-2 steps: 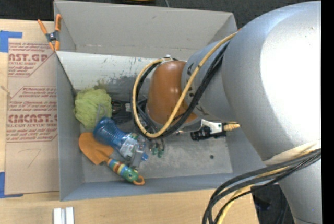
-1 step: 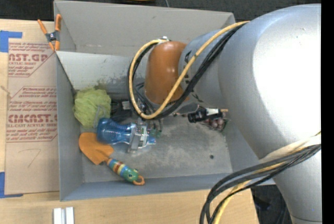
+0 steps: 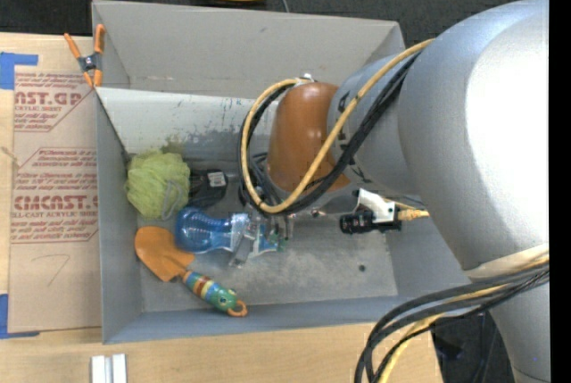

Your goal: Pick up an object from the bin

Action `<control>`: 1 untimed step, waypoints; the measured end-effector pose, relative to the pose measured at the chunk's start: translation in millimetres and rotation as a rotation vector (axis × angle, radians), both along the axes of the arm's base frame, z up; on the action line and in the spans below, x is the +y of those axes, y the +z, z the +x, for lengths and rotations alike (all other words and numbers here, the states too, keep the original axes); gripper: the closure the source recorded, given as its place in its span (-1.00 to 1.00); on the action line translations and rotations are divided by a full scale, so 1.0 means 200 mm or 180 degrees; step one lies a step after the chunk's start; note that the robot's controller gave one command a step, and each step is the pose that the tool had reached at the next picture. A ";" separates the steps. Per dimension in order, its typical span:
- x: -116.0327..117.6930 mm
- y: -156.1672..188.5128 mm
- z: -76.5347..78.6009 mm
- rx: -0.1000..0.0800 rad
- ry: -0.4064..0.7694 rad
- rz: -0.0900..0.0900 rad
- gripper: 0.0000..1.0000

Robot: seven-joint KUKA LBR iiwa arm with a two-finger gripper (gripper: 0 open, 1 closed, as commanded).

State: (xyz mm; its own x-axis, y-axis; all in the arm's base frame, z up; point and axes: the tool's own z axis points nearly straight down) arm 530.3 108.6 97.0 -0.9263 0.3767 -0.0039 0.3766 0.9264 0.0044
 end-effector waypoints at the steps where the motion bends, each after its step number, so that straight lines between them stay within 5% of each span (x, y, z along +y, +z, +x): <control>1: 0.00 0.00 0.00 0.0000 -0.0001 -0.0001 1.00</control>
Offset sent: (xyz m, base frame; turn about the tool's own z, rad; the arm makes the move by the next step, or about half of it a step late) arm 0.0126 0.0103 -0.0204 0.0328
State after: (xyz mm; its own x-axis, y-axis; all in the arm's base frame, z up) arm 530.3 108.7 97.0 -0.9263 0.3768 -0.0040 0.3768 0.9263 0.0041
